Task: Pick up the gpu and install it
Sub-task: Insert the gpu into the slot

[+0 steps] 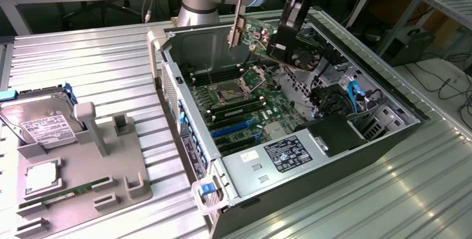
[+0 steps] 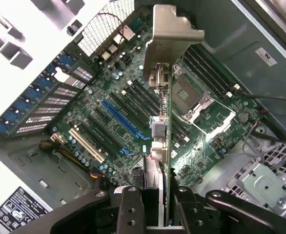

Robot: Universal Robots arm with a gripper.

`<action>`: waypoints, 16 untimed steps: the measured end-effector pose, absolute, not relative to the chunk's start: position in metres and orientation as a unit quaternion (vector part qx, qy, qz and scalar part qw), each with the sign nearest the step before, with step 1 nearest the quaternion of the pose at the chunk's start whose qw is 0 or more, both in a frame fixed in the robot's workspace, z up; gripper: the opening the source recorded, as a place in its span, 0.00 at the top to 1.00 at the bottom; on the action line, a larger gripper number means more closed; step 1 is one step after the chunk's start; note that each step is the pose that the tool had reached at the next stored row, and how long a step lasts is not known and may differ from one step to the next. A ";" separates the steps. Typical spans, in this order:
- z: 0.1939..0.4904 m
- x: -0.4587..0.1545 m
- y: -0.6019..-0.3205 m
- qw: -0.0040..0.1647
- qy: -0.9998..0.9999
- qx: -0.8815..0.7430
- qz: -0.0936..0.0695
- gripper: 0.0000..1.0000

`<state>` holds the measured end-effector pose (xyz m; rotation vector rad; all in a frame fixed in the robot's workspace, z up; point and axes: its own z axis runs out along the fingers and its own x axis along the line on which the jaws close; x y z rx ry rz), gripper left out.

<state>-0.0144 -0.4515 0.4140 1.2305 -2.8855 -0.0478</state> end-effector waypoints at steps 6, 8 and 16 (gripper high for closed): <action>0.414 -0.014 -0.452 0.003 -0.898 0.440 -0.015 0.72; 0.414 -0.014 -0.451 0.003 -0.892 0.453 -0.015 0.72; 0.414 -0.014 -0.452 0.004 -0.864 0.504 -0.015 0.72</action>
